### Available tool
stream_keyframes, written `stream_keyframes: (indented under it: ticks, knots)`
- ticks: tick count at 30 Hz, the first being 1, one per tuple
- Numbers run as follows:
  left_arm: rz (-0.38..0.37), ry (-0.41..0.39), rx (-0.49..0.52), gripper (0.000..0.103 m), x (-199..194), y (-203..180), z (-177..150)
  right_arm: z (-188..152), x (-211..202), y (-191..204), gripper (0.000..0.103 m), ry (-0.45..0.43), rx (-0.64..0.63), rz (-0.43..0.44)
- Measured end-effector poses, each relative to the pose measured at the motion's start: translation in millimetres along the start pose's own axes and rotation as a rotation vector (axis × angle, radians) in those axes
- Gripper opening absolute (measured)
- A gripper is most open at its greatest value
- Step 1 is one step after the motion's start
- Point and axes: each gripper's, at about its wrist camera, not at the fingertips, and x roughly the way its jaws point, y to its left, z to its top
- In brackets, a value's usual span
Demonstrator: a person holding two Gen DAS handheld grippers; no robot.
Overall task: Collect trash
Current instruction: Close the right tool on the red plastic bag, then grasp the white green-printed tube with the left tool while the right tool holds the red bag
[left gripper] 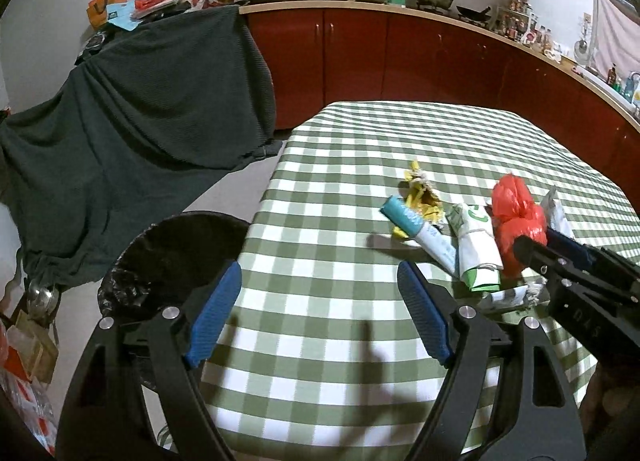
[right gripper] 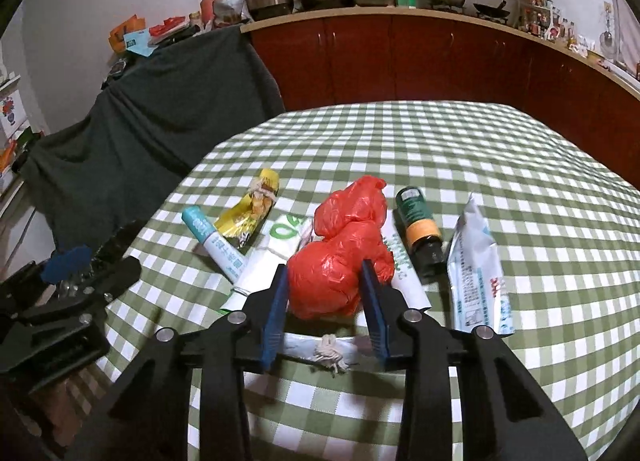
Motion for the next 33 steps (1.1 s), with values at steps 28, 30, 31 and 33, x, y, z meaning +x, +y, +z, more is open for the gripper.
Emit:
stream_keyframes:
  ticks: [28, 30, 31, 33]
  knots:
    - [-0.101, 0.047, 0.055, 0.078, 10, -71, 16, -6, -37, -75, 0.036, -0.048, 0.089, -0.107]
    - [-0.107, 0.043, 0.075, 0.078, 10, -80, 17, -7, -38, -79, 0.036, -0.044, 0.094, -0.109]
    - [-0.108, 0.045, 0.090, 0.077, 12, -87, 16, -7, -38, -81, 0.036, -0.042, 0.095, -0.110]
    - [-0.110, 0.053, 0.105, 0.068, 15, -96, 16, -7, -38, -84, 0.036, -0.039, 0.096, -0.111]
